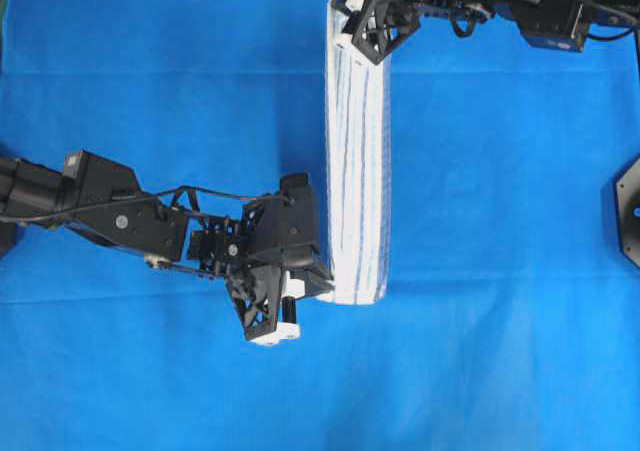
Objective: Fold the blue towel.
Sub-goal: 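Lower the strip, open both grippers and withdraw them sideways, then move both grippers to the strip's top corners and grasp them, then fold the top end down toward the bottom end with both grippers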
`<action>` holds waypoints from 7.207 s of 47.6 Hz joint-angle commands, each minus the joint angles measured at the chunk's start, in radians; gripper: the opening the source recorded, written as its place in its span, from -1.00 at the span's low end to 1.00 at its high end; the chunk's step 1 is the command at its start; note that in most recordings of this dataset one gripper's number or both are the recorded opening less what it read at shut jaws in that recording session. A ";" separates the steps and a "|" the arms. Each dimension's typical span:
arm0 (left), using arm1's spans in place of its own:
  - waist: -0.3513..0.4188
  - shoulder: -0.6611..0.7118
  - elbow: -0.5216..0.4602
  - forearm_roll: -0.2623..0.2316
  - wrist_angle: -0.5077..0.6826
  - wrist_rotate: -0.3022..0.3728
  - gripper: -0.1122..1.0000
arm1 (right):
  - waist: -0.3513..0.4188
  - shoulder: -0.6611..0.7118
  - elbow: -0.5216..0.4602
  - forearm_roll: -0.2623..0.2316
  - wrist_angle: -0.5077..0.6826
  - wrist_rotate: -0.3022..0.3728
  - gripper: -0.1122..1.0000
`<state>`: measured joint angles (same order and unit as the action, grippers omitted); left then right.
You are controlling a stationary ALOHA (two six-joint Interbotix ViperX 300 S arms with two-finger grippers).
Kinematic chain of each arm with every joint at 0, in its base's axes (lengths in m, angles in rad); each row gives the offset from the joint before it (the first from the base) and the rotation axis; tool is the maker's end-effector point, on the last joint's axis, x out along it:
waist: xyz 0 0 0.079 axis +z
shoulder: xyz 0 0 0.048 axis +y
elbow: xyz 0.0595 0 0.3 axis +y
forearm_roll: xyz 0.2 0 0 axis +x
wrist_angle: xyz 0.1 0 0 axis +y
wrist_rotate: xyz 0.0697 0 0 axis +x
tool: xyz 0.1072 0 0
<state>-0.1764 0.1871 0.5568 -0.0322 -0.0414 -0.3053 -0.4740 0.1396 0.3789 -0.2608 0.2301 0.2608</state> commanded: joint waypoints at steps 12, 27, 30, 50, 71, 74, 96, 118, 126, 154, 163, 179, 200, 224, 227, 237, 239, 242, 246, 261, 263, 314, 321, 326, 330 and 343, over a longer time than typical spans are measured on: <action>-0.002 -0.038 -0.009 0.002 -0.003 0.009 0.23 | -0.002 -0.029 -0.018 -0.005 0.002 -0.003 -0.42; 0.018 -0.172 0.058 0.005 0.155 0.021 0.37 | -0.002 -0.149 0.008 -0.023 0.003 -0.005 0.18; 0.026 -0.216 0.083 0.005 0.175 0.025 0.37 | -0.002 -0.179 0.029 -0.023 0.002 -0.005 0.19; 0.123 -0.502 0.304 0.009 0.023 0.130 0.37 | 0.095 -0.480 0.321 -0.017 -0.137 0.015 0.19; 0.311 -0.699 0.483 0.009 -0.232 0.232 0.37 | 0.173 -0.744 0.603 0.037 -0.350 0.025 0.19; 0.325 -0.707 0.500 0.008 -0.247 0.232 0.37 | 0.178 -0.750 0.632 0.044 -0.379 0.025 0.19; 0.337 -0.667 0.485 0.005 -0.278 0.232 0.39 | 0.173 -0.729 0.653 0.052 -0.417 0.023 0.20; 0.545 -0.393 0.318 0.005 -0.284 0.247 0.84 | -0.006 -0.479 0.535 0.048 -0.416 0.018 0.43; 0.624 -0.230 0.235 0.005 -0.284 0.247 0.85 | -0.075 -0.330 0.466 0.048 -0.416 0.018 0.43; 0.713 0.133 0.032 0.005 -0.311 0.249 0.86 | -0.152 0.049 0.316 0.044 -0.434 0.009 0.43; 0.715 0.189 -0.002 0.005 -0.321 0.247 0.85 | -0.161 0.081 0.308 0.044 -0.459 0.009 0.42; 0.712 0.213 -0.005 0.006 -0.324 0.258 0.35 | -0.155 0.084 0.311 0.018 -0.459 0.002 -0.10; 0.684 0.218 0.003 0.006 -0.318 0.305 -0.70 | -0.138 0.086 0.308 0.008 -0.465 0.003 -0.67; 0.761 0.184 -0.051 0.008 -0.267 0.337 -0.70 | -0.192 0.084 0.252 0.008 -0.456 0.003 -0.67; 0.769 0.183 -0.061 0.008 -0.258 0.344 -0.70 | -0.199 0.084 0.249 0.009 -0.456 0.003 -0.67; 0.773 0.181 -0.087 0.008 -0.238 0.353 -0.70 | -0.204 0.084 0.244 0.008 -0.456 0.003 -0.67; 0.772 0.178 -0.089 0.006 -0.232 0.354 -0.70 | -0.204 0.084 0.244 0.009 -0.456 0.003 -0.67; 0.769 0.173 -0.086 0.008 -0.222 0.354 -0.70 | -0.204 0.083 0.245 0.008 -0.456 0.005 -0.67; 0.764 0.158 -0.077 0.008 -0.212 0.354 -0.70 | -0.198 0.075 0.252 0.009 -0.456 0.009 -0.67; 0.693 0.055 0.014 0.008 -0.199 0.354 -0.70 | -0.118 -0.021 0.334 0.021 -0.460 0.021 -0.67; 0.681 0.046 0.028 0.006 -0.199 0.354 -0.70 | -0.104 -0.037 0.347 0.029 -0.459 0.023 -0.67; 0.179 -0.120 0.233 0.003 -0.198 0.156 -0.70 | 0.474 -0.141 0.508 0.308 -0.433 0.029 -0.67; 0.130 -0.118 0.238 0.005 -0.193 0.143 -0.70 | 0.526 -0.141 0.506 0.333 -0.411 0.029 -0.67; 0.106 -0.118 0.241 0.005 -0.187 0.135 -0.70 | 0.546 -0.141 0.505 0.341 -0.411 0.029 -0.67; 0.097 -0.118 0.245 0.005 -0.184 0.132 -0.70 | 0.551 -0.141 0.505 0.341 -0.411 0.029 -0.67; 0.086 -0.107 0.249 0.003 -0.179 0.132 -0.70 | 0.557 -0.141 0.502 0.341 -0.411 0.029 -0.67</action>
<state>-0.0859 0.0890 0.8130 -0.0276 -0.2178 -0.1749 0.0782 0.0245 0.8958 0.0767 -0.1795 0.2915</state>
